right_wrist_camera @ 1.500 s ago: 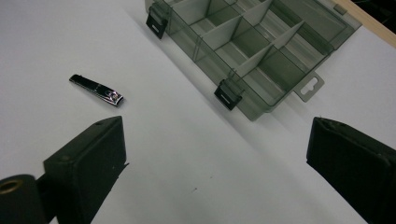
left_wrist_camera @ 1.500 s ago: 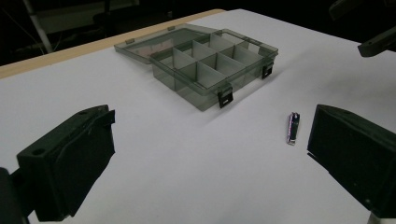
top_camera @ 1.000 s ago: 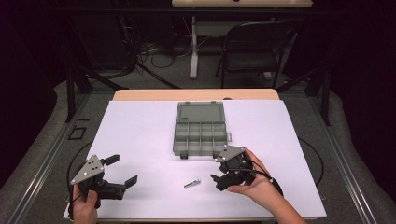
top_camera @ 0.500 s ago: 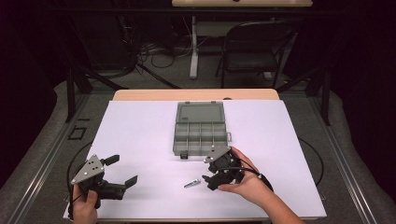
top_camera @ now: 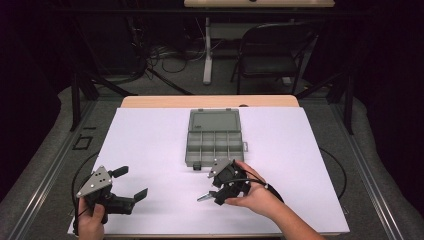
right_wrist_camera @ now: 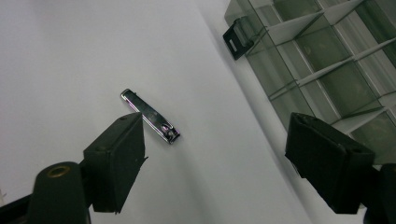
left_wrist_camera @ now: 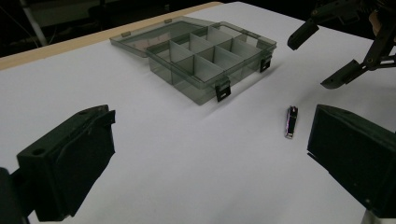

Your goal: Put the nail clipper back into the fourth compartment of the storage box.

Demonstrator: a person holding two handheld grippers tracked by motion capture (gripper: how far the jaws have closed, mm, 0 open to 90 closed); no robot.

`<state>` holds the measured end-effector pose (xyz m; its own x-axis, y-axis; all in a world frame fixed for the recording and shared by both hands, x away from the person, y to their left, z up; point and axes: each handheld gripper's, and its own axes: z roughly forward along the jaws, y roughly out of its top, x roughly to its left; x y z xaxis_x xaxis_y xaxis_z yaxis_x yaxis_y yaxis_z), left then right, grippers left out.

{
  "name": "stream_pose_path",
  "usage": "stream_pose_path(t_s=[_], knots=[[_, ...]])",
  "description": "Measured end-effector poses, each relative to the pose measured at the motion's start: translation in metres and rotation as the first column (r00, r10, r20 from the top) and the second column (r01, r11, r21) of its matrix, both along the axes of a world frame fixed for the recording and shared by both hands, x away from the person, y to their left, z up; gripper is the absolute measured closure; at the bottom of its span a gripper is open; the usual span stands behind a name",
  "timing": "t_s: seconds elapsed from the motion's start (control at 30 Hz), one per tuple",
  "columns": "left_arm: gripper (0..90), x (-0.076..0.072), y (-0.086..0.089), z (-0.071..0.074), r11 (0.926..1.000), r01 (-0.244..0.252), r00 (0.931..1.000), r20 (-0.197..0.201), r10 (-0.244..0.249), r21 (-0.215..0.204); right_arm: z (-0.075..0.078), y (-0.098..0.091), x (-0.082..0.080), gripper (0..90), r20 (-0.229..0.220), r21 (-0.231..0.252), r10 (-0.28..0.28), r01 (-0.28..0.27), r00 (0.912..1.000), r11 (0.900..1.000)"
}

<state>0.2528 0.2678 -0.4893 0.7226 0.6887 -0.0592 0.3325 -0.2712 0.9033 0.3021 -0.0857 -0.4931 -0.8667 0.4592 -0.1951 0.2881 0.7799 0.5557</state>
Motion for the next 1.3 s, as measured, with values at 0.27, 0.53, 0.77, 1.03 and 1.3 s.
stream_pose_path(t_s=[0.27,0.53,0.77,1.03,1.3], knots=[[0.5,0.000,0.000,0.000,1.0000,0.001,1.0000,0.001,-0.001,0.000,-0.005,0.007,0.003,23.8,-0.010,-0.004,0.035,-0.036,0.9993,0.9994],[0.5,0.000,0.000,0.000,1.0000,-0.001,1.0000,-0.004,0.001,0.003,-0.009,0.011,0.005,31.3,-0.036,0.000,0.074,-0.074,0.9966,0.9973],[0.5,0.001,0.000,-0.001,1.0000,0.000,1.0000,-0.008,0.000,0.005,-0.017,0.014,0.009,37.7,-0.061,-0.023,0.096,-0.097,0.9935,0.9950],[0.5,0.001,0.001,-0.002,1.0000,0.002,0.9999,-0.012,-0.002,0.006,-0.026,0.017,0.011,44.6,-0.101,-0.007,0.132,-0.134,0.9860,0.9910],[0.5,0.002,0.000,-0.002,0.9999,0.000,0.9999,-0.017,0.000,0.012,-0.036,0.014,0.015,47.4,-0.115,0.025,0.135,-0.133,0.9842,0.9908]])
